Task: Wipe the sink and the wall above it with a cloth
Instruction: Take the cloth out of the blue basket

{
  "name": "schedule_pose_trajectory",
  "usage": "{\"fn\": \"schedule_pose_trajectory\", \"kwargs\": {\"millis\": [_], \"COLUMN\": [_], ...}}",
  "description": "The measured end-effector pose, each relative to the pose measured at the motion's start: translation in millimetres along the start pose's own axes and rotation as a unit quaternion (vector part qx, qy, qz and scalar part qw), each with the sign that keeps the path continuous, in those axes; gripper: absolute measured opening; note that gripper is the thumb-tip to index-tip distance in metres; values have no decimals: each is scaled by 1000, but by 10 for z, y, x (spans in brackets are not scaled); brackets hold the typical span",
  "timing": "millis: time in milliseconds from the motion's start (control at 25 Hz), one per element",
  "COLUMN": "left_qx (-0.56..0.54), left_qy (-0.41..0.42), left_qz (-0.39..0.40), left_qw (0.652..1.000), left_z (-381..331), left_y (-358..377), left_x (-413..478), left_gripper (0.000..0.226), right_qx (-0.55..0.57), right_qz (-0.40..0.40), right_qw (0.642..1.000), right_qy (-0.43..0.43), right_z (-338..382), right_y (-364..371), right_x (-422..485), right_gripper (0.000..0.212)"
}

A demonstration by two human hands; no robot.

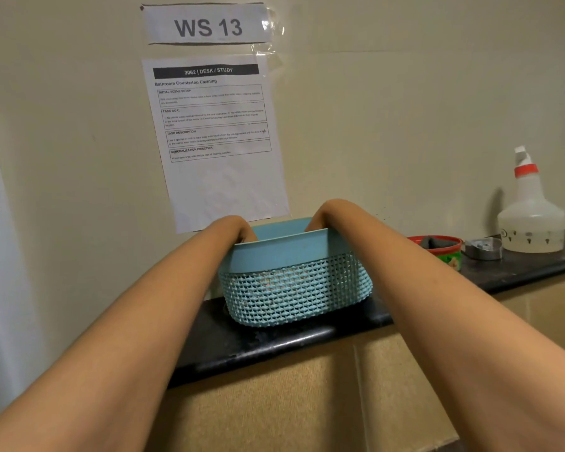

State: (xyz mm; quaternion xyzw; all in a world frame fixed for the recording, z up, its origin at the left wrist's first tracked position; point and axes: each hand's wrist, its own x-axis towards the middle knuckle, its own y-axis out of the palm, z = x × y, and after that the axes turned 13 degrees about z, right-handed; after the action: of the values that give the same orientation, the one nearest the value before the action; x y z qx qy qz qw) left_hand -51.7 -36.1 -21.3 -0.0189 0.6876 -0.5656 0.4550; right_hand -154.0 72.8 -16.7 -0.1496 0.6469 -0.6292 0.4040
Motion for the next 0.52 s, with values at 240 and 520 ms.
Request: {"fn": "schedule_pose_trajectory", "kwargs": {"millis": [240,520], "left_qx": [-66,-432], "left_qy": [87,292], "left_qz": [-17,-142], "left_qw": [994,841], "left_z": [1,118], "left_y": [9,130], "left_x": [27,-225], "left_gripper": [42,16], "right_qx": [60,455], "right_qz": [57,-145], "right_qw": [994,839], "right_qy": [-64,-262], "right_z": [7,-122], "right_y": [70,55], "right_x": [-13,-234], "right_gripper": [37,25]}}
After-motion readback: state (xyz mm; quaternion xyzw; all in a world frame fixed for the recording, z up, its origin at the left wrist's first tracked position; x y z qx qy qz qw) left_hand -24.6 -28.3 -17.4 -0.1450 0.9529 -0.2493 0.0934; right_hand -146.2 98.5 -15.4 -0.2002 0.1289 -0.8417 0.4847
